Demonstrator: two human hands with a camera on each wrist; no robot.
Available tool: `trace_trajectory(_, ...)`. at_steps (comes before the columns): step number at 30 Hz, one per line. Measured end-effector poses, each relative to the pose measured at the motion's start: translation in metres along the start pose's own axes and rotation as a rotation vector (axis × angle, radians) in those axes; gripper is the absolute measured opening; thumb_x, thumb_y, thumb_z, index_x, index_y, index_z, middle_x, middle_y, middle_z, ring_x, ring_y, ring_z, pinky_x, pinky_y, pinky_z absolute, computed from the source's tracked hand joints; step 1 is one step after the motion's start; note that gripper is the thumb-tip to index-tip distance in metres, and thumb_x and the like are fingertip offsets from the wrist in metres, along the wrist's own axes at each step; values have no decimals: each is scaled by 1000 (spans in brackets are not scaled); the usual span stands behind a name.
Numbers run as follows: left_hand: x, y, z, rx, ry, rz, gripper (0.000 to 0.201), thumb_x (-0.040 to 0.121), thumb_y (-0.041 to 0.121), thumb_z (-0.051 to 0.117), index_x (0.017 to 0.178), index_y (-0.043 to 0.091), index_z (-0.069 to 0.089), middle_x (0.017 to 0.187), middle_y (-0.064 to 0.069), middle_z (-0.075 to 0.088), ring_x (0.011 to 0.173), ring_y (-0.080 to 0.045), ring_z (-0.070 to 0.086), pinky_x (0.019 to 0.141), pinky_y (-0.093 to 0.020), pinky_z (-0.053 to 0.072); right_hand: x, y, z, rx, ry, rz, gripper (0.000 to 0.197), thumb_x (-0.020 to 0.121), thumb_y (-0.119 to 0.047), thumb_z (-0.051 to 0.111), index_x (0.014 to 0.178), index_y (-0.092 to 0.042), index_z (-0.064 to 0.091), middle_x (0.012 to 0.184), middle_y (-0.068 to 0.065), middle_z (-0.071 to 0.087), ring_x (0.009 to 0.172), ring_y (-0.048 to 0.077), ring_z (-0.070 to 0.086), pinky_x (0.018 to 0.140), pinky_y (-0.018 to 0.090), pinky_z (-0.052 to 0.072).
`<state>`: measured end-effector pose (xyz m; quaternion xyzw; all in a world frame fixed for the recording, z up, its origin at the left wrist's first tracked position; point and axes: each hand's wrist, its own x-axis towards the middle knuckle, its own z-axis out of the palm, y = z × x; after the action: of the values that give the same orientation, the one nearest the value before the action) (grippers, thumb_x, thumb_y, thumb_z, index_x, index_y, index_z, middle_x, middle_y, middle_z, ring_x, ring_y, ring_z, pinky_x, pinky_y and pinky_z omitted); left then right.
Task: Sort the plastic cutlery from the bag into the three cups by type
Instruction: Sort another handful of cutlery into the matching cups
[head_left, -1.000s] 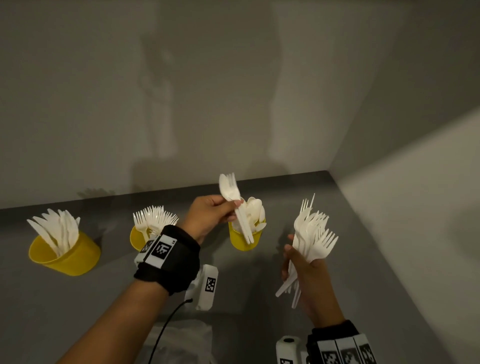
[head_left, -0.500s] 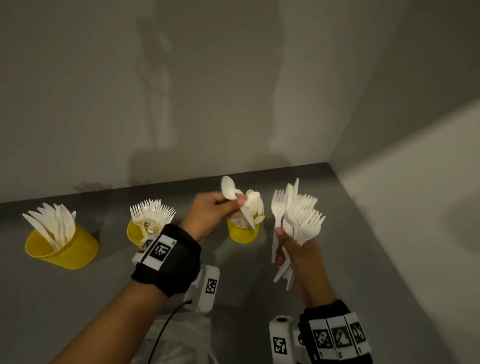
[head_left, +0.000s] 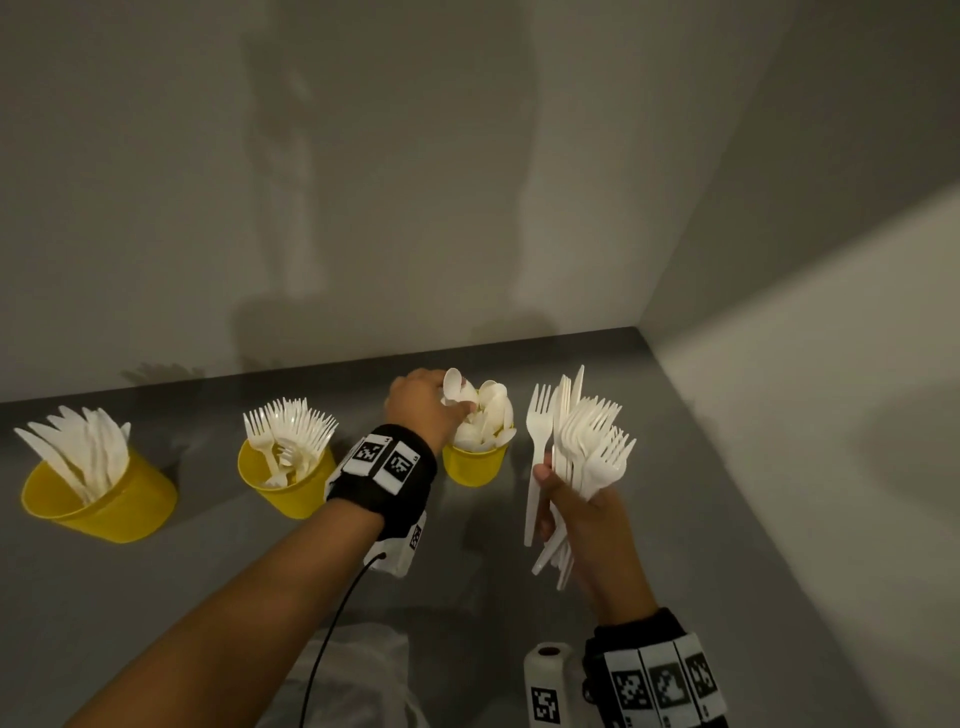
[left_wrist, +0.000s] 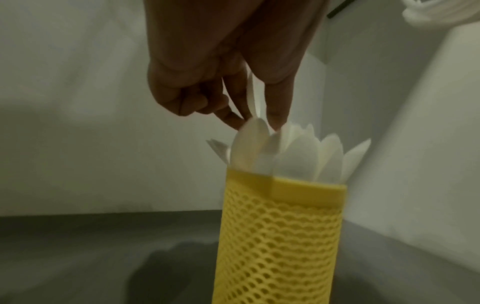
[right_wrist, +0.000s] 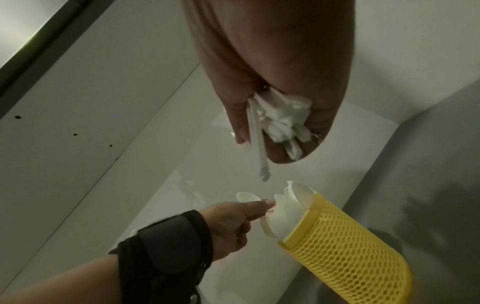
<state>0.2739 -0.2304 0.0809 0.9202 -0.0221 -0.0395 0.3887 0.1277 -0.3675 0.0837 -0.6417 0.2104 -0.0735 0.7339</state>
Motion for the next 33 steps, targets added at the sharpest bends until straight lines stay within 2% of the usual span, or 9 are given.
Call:
trace_trajectory(9,-59,-15,-59,-73,25,79,64,77,26,69,134,13,42,141,-10,39,131,-26,36,108,-32,27,-30,-11,36,95,-113,-9,39,78,-23,65,116,-16,57,85,3,63,63,14,56,56,27,48)
trace_trajectory(11,-84,-25,-75,-195,28,90,54,77,21,70,127,15,51,130,-8,50,122,-21,46,104,-28,36,-38,-10,49,105,-163,-11,40,74,-28,66,113,-20,59,86,0,64,65,9,59,60,25,49)
trace_trajectory(15,-133,-38,-105,-514,-48,22,21,80,12,66,98,21,68,87,11,67,83,-2,61,69,-2,44,-56,-8,82,132,-289,-3,20,83,-11,62,103,-16,63,62,-7,60,47,5,53,47,20,46)
trace_trajectory(18,-154,-52,-122,-666,-40,-6,20,81,9,63,80,28,69,68,23,71,73,9,62,69,-3,46,-72,-8,113,197,-421,-4,14,79,-9,66,91,-17,65,54,-5,55,41,9,44,40,22,40)
trace_trajectory(22,-171,-70,-152,-757,89,-14,17,77,4,67,75,21,65,71,10,67,68,-6,58,62,-7,47,-94,-9,149,273,-565,63,35,71,-14,62,106,-18,62,58,-4,61,40,7,44,38,19,39)
trace_trajectory(25,-186,-82,-172,-796,186,43,20,71,-2,71,72,14,59,72,6,65,55,-6,55,55,-12,46,-106,-10,168,280,-646,69,36,71,-15,62,106,-22,62,70,-5,71,49,7,56,43,17,44)
trace_trajectory(29,-200,-95,-182,-651,195,132,13,69,17,70,73,29,72,83,2,69,72,-6,64,66,-14,48,-116,-6,189,261,-635,27,55,62,-30,80,112,-22,61,111,-3,71,101,14,67,77,20,55)
trace_trajectory(31,-200,-105,-184,-558,220,118,17,72,21,69,73,38,71,82,5,70,79,-5,64,71,-15,49,-119,1,197,178,-569,-2,43,68,-23,75,109,-21,63,100,-5,75,91,15,70,72,21,56)
trace_trajectory(33,-198,-112,-187,-514,224,89,22,76,16,70,71,38,71,78,6,70,79,-6,65,73,-18,50,-122,5,205,45,-493,-36,16,75,-10,70,86,-20,67,62,-2,70,57,20,63,54,26,50)
